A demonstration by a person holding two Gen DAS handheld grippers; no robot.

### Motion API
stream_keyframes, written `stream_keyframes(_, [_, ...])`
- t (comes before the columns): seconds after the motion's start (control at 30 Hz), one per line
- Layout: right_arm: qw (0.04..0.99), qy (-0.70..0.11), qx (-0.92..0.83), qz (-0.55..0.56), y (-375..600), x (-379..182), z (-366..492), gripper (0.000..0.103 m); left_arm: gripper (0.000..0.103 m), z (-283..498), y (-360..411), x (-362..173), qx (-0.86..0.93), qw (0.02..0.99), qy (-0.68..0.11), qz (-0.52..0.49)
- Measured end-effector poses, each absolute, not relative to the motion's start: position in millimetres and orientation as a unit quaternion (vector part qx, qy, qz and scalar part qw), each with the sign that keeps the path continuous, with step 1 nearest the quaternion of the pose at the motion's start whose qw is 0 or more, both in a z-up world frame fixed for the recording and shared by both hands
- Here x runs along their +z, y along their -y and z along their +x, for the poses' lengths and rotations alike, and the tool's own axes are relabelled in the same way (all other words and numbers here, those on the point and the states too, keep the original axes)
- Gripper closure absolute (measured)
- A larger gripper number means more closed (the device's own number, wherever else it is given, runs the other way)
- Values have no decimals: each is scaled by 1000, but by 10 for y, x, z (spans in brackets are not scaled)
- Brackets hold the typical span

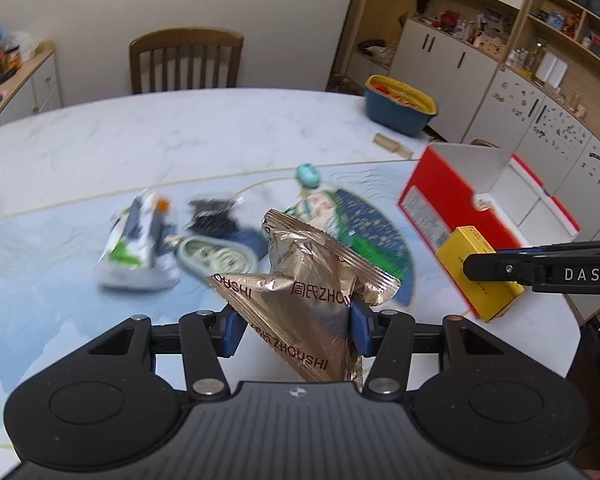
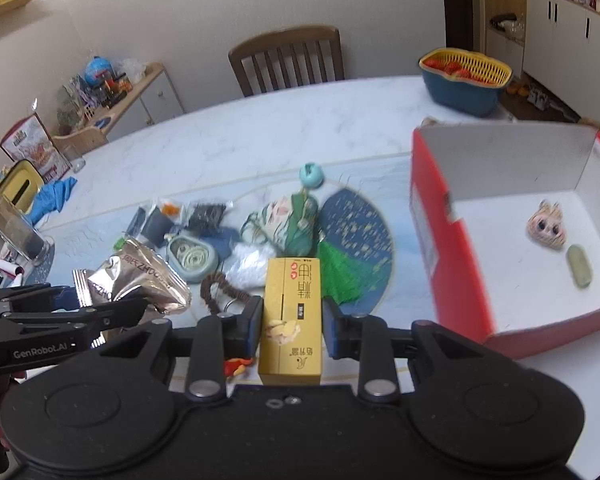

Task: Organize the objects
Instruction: 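Carry the foil bag in left tool while right tool carries the yellow box to the shoebox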

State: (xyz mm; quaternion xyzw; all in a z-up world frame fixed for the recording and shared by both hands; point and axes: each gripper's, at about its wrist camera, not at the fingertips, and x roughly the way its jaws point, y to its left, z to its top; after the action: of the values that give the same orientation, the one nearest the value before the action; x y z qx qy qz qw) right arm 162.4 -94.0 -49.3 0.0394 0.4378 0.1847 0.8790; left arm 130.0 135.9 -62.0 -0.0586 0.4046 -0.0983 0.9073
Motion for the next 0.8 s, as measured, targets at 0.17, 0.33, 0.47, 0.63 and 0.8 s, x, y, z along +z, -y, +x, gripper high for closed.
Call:
stream_keyframes(0.17, [887,-421,185,45,1203,-310,1652,75,51,1391,-1075,-409,-118,912,-389,-52])
stream_keyframes(0.33, [893,-410,180,50,1510,-208,1714,74,51,1507,-730,-254,-132,915,-379,-46])
stream_keyframes(0.47, [896,-406,170,51,1787,-163,1783,74,51,1589,-435,-171,-141,915,-376,-36])
stream_keyframes(0.63, [901,-401,155,54,2140,-133,1878,74,51,1708,-38,-67,-152,913,-377,-29])
stream_keyframes(0.8, [906,-393,146,52,2488,-107,1969,74,51,1813,353,-16,-162,914,-373,-18])
